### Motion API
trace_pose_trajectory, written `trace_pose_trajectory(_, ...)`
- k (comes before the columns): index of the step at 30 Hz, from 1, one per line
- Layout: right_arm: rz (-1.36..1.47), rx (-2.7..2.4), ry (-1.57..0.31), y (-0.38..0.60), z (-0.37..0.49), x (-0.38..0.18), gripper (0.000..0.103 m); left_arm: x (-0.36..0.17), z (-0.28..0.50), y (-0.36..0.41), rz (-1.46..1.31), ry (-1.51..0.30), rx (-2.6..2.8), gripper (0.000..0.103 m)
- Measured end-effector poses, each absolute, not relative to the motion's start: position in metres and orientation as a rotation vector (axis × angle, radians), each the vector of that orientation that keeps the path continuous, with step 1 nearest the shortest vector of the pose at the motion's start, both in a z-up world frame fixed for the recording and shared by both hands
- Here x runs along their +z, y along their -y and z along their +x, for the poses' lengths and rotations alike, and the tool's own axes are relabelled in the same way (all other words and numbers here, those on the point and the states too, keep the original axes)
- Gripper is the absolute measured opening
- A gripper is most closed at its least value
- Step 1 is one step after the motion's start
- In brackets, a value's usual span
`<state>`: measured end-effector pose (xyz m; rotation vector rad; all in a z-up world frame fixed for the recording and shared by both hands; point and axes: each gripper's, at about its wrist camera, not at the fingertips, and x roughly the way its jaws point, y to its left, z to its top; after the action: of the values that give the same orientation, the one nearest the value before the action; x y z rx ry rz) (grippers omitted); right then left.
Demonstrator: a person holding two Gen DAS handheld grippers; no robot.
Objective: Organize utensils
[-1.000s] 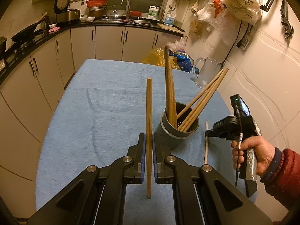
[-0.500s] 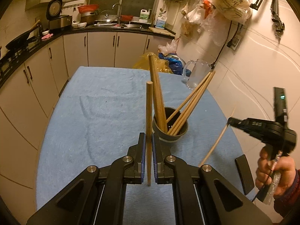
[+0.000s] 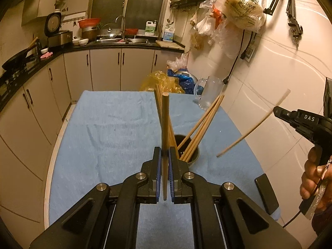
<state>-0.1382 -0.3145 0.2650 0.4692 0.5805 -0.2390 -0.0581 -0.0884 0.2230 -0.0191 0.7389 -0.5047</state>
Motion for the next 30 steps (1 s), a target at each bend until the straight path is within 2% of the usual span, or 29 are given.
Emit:
trace_pose_trajectory(6, 0.466, -0.211, -0.576, 0.311, -0.144, 0.284, 0.001, 0.233, -0.055, 0.089, -0.022, -0.719, -0.511, 0.006)
trace_pose_trajectory(9, 0.511, -0.183, -0.639, 0.316, -0.137, 0.276, 0.001, 0.235, -0.052, 0.088, -0.025, -0.717, -0.509, 0.006)
trace_pose_trajectory(12, 0.611, -0.176, -0.749, 0.337, -0.122, 0.245, 0.003, 0.235, -0.051, 0.088, -0.026, -0.720, -0.505, 0.006)
trace_pose_trajectory(16, 0.759, -0.224, -0.898, 0.381, -0.095, 0.182, 0.025, 0.233, -0.048, 0.089, -0.025, -0.730, -0.486, 0.006)
trace_pose_trajectory(22, 0.805, -0.362, -1.056, 0.444, -0.032, 0.107, 0.028, 0.229, -0.039, 0.090, -0.034, -0.756, -0.439, 0.006)
trace_pose_trajectory(28, 0.701, -0.410, -1.156, 0.463, 0.033, 0.061, 0.028, 0.223, -0.031, 0.092, -0.040, -0.772, -0.391, 0.006)
trace_pose_trajectory(30, 0.646, -0.423, -1.220, 0.461, 0.051, 0.047, 0.022, 0.221, -0.029, 0.092, -0.047, -0.775, -0.378, 0.006)
